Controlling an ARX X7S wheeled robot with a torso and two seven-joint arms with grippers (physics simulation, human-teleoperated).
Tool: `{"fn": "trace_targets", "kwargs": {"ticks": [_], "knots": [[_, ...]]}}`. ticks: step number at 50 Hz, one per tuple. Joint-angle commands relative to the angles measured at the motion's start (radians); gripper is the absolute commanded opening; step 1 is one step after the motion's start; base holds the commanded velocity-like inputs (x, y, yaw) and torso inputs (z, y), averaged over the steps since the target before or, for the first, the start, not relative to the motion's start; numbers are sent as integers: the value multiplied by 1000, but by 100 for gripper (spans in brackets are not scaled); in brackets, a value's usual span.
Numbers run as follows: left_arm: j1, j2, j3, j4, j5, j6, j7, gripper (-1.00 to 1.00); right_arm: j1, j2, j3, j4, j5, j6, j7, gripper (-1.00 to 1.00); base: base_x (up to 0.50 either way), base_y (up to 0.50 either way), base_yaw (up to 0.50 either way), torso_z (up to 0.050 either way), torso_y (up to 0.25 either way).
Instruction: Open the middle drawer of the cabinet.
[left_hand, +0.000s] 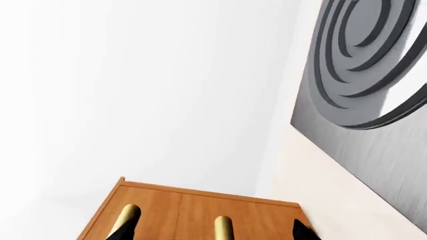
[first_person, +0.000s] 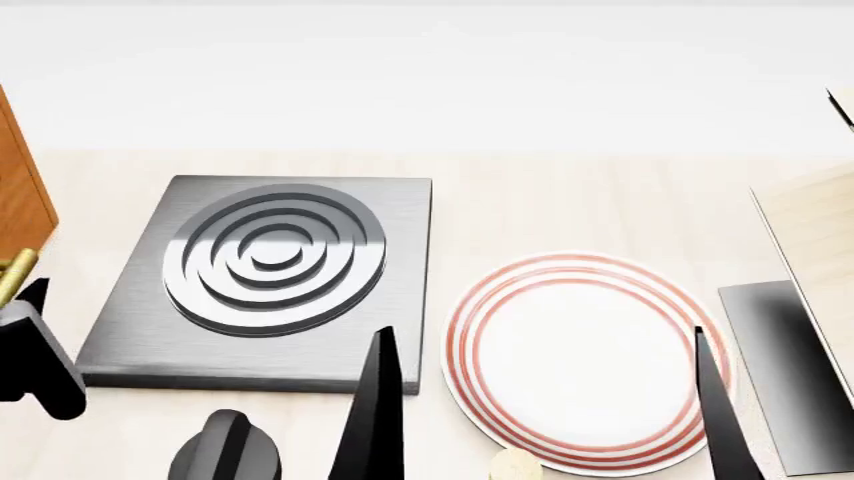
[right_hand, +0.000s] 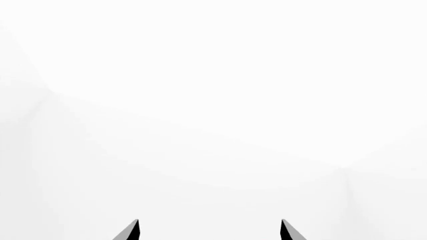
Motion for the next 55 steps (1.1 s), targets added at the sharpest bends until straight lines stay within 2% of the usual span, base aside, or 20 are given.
{"fn": "trace_targets", "kwargs": {"ticks": [1,55], "knots": [[5,26,-11,-19,53,-15,10,100,3,-20,19,0,-23,-1,-26,100,0,0,0,0,0],[146,135,-28,-384,63,122,82,100,7,-20,23,0,-14,8,-31,100,0,0,0,0,0]]}}
